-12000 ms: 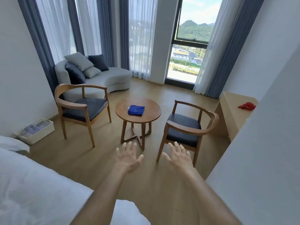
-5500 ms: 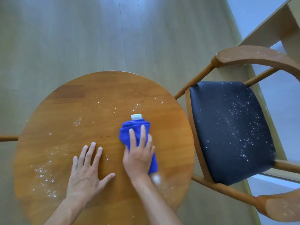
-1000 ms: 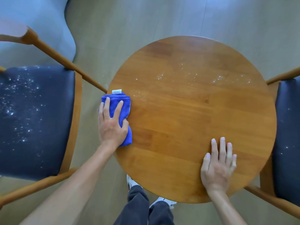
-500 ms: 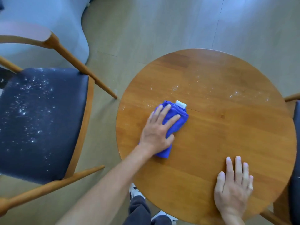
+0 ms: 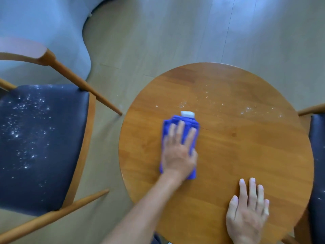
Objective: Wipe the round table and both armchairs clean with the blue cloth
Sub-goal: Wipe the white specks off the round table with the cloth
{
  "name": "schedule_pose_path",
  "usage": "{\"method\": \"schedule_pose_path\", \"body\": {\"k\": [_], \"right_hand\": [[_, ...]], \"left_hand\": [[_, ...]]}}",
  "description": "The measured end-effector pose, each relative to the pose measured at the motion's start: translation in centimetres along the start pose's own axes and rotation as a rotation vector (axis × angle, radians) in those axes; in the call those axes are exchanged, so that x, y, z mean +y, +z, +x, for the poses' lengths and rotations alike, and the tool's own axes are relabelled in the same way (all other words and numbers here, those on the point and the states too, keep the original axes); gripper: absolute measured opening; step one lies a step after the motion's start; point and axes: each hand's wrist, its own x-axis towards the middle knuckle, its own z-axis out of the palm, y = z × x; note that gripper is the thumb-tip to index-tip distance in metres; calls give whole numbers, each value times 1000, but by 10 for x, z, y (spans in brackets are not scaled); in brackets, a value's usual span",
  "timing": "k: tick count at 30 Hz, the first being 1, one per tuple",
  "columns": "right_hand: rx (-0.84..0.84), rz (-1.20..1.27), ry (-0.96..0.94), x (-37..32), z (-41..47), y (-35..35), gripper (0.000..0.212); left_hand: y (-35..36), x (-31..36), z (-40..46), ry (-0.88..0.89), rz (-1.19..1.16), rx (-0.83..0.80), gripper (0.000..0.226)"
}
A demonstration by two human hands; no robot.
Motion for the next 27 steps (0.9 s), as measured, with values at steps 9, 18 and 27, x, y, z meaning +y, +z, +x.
{"method": "schedule_pose_path", "body": {"k": [9, 18, 27], "right_hand": [[-16, 14, 18, -2, 1, -5, 53], [-114, -71, -7, -1, 1, -10, 55], [-145, -63, 1, 0, 2, -18, 54]], "left_hand": [[-31, -79, 41, 132, -49, -42, 61], [-19, -54, 22, -99, 50, 19, 57], [-2, -2, -24, 604, -8, -279, 59]]}}
